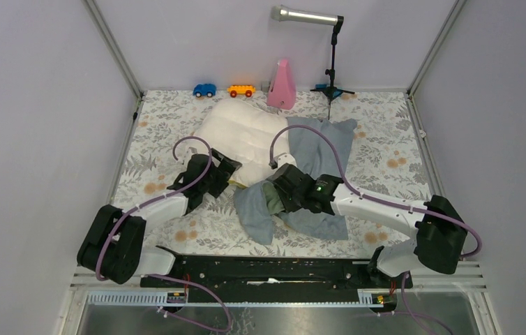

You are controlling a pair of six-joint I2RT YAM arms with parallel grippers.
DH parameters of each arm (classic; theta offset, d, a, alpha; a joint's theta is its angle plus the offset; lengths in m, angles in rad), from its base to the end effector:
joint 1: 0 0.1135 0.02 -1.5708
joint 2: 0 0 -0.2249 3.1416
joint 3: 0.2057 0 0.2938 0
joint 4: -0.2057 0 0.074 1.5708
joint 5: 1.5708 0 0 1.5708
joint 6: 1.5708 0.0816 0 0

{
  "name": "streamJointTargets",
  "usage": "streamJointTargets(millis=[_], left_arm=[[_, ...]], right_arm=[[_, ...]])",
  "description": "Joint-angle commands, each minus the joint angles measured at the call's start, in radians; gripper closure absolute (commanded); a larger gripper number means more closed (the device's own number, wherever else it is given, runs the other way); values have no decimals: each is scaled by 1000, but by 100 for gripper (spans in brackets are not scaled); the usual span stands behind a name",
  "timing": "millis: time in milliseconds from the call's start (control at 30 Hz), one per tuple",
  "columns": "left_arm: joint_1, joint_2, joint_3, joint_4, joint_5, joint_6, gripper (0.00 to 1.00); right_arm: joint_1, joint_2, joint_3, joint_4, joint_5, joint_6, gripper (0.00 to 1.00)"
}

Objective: Remove the pillowcase from the pillow

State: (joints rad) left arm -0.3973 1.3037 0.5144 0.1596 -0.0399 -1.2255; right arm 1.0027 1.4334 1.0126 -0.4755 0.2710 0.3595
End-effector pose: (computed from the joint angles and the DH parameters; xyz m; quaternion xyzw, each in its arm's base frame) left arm 0.3070 -0.1253 0.0769 -0.3668 0.8122 -0.3165 0.3250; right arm 0.2183 0.3014 0.1544 -0.2531 0.9012 0.1074 0.3350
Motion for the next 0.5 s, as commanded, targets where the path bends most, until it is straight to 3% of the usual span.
streamJointTargets(millis=[0,33,67,200,267,333,467], left_arm=[[32,44,40,126,26,25,4],[36,50,42,141,29,30,11],[39,56,44,155,32,36,20],[75,53,70,123,11,69,76],[116,29,84,63,-20,83,94],[169,7,89,21,-38,91,100],[281,-19,84,-50,-62,97,100]], right_arm=[[5,-80,-40,43,4,-15,78],[5,-101,-55,48,9,-13,94],[5,-125,-73,53,16,-7,100],[6,-247,-151,76,53,19,100],[4,-310,-180,64,109,40,100],[1,-358,-191,25,201,73,100],[-52,-444,-205,-63,409,183,100]])
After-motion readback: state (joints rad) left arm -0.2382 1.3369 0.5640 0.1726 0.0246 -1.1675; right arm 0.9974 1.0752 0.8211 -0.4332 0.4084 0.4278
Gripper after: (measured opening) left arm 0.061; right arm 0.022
